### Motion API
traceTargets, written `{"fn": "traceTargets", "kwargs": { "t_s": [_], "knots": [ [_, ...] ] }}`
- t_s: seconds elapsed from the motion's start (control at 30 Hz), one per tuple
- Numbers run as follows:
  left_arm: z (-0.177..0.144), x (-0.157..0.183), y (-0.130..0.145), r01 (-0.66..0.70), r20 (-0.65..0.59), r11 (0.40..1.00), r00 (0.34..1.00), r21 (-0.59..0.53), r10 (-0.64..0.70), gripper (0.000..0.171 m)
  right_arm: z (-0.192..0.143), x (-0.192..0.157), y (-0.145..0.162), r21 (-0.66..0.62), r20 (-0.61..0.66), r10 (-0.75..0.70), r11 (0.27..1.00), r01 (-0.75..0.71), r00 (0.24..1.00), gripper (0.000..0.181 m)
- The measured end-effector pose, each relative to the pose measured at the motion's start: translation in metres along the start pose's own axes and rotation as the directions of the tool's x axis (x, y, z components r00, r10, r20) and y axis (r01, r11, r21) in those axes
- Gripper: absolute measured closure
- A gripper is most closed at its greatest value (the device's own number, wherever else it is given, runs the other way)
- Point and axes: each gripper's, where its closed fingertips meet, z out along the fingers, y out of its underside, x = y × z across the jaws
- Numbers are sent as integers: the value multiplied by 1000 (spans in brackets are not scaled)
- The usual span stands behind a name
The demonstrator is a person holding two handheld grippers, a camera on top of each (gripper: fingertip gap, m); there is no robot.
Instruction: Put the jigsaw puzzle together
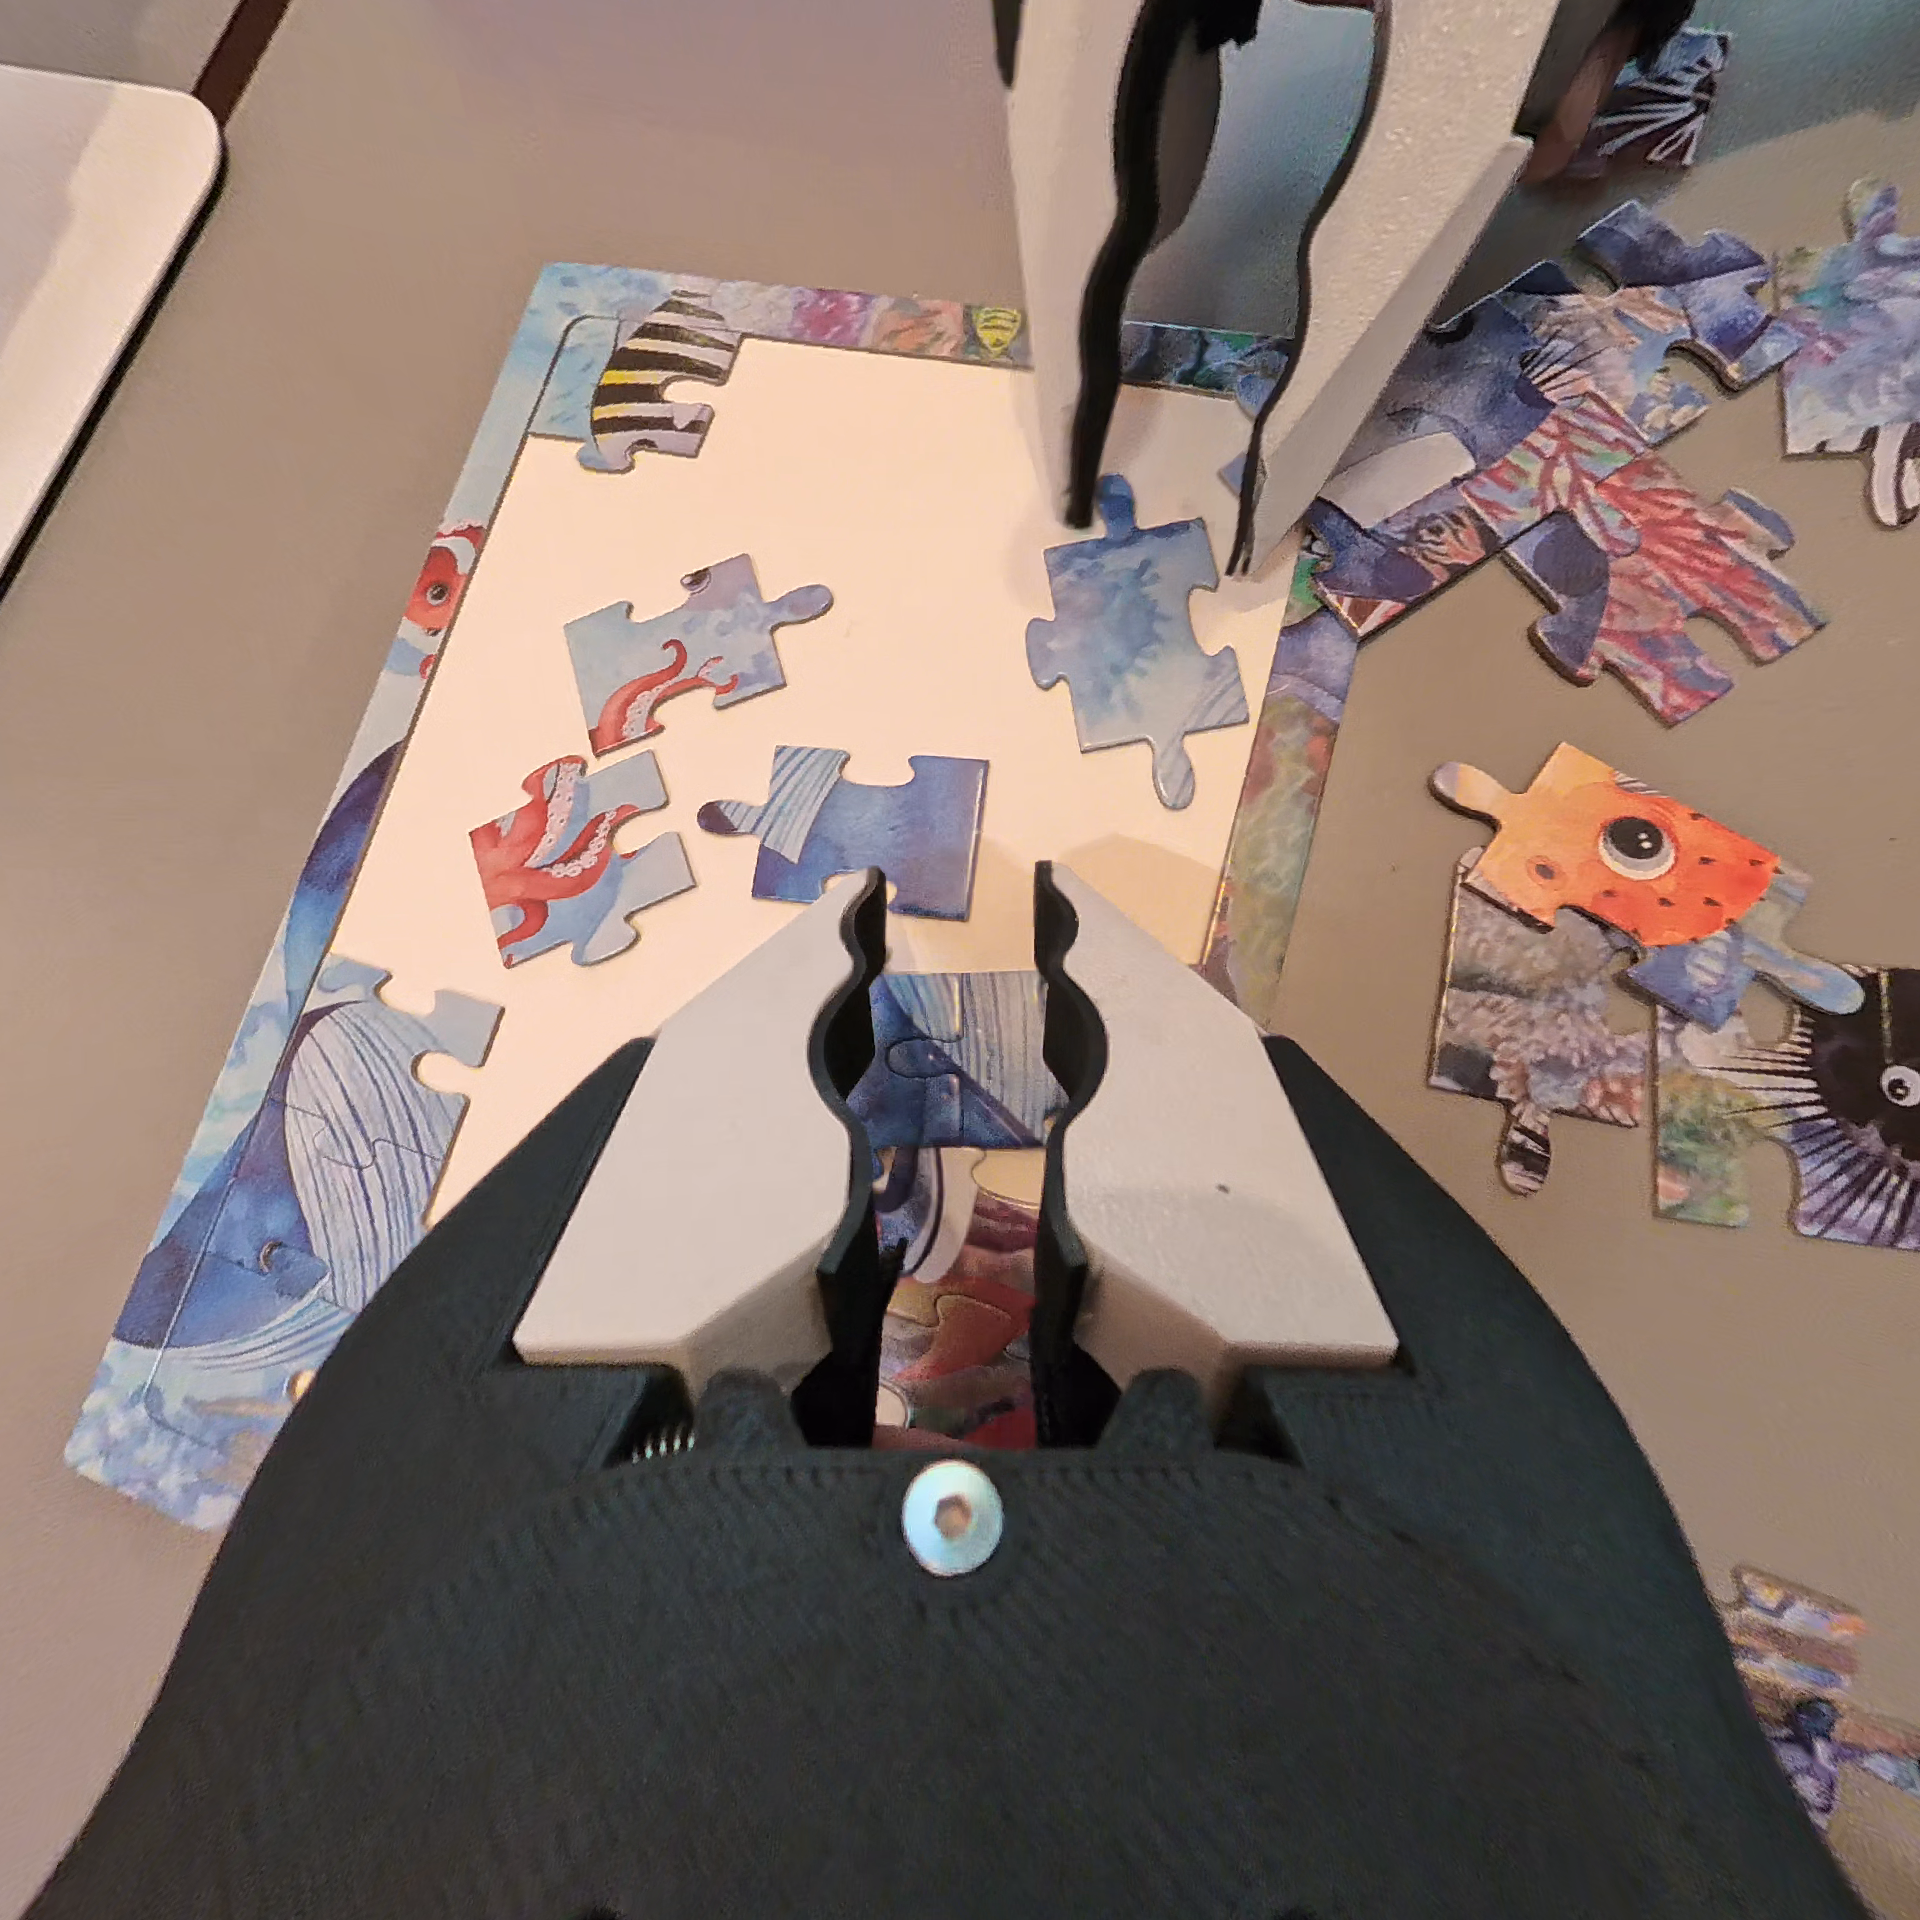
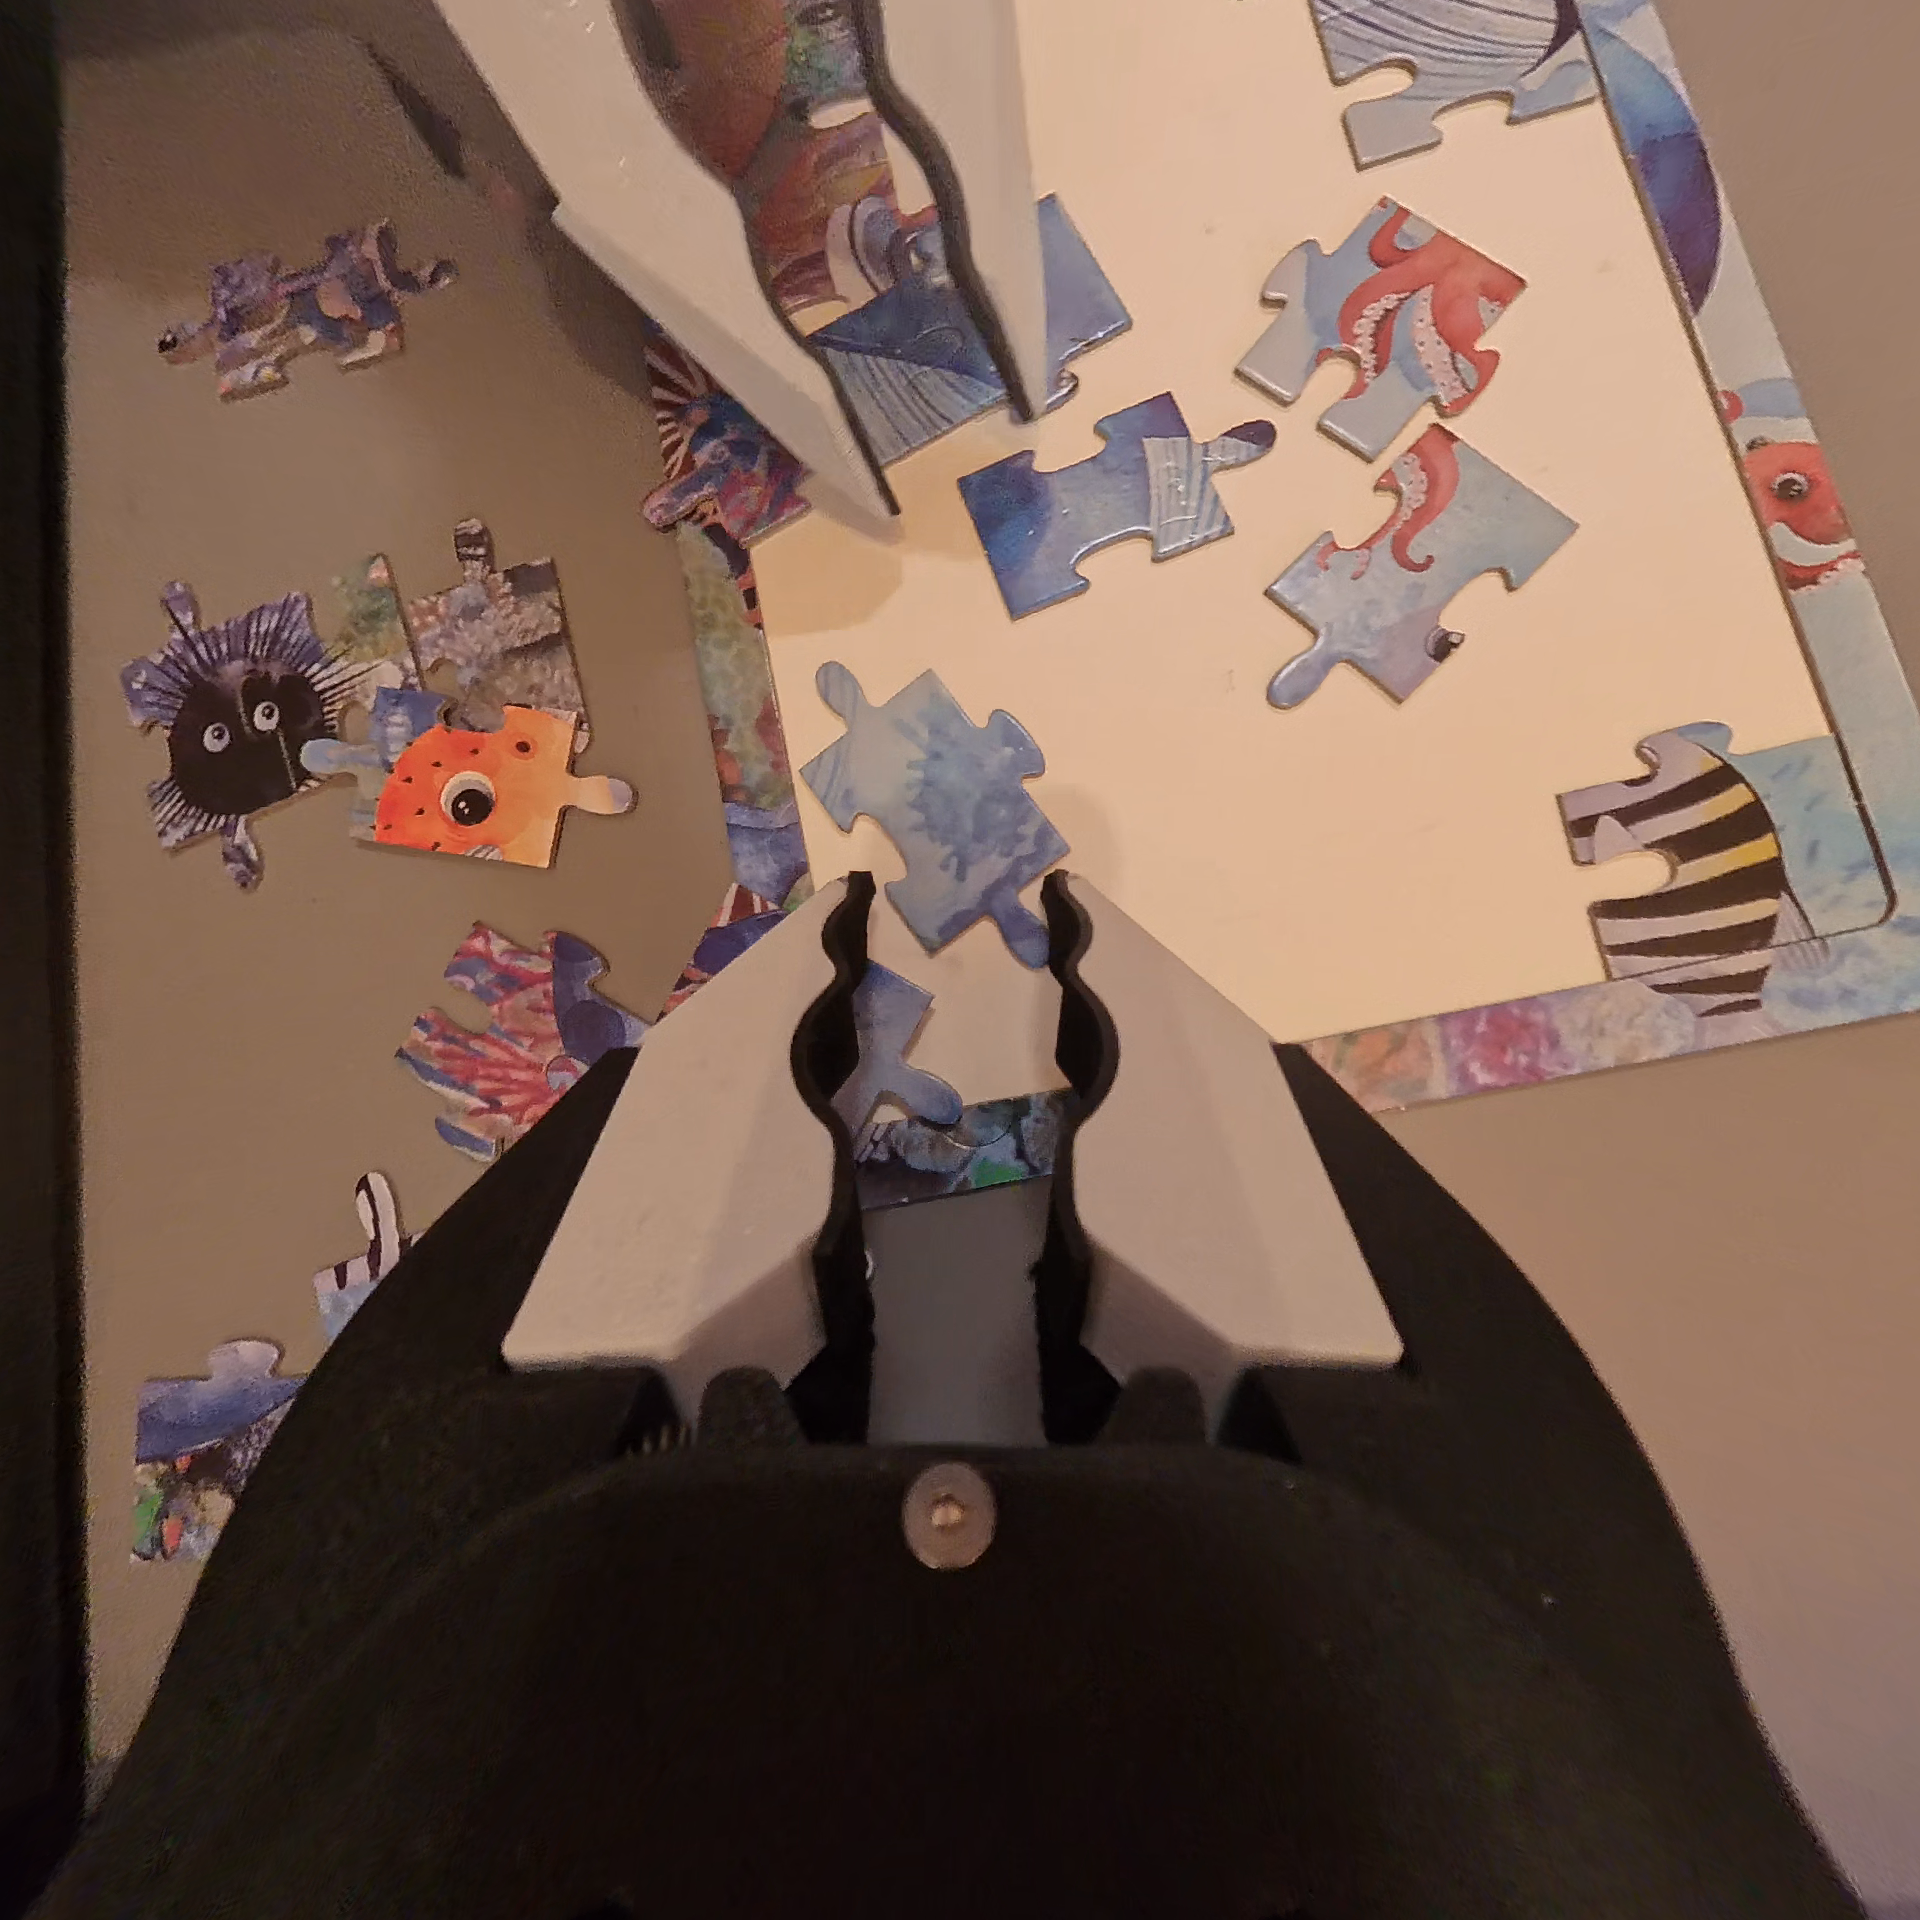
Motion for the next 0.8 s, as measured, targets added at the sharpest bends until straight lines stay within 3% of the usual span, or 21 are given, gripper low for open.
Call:
{"fn": "traceTargets", "kwargs": {
  "t_s": [0.23,0.3,0.5,0.63,0.73,0.8],
  "knots": [
    [10,27,-6,-65,-76,998,995,-9,64,143,2,3,1,-16,-34,-32,999,32,999,157],
    [13,33,-8,-74,-91,997,993,-4,73,144,2,3,1,-12,-36,-36,999,36,999,167],
    [13,31,-7,-73,-86,997,994,-7,72,142,2,3,-1,-12,-52,-64,998,63,997,181],
    [11,28,-6,-63,-83,998,995,-6,63,143,4,-3,-3,-11,-26,-66,998,66,997,181],
    [11,32,-7,-73,-99,997,992,-6,72,144,-1,4,-1,-14,-58,-51,999,50,997,154],
    [12,36,-7,-83,-108,997,991,-7,82,146,-2,2,4,-27,-39,-46,999,45,998,146]
  ]
}}
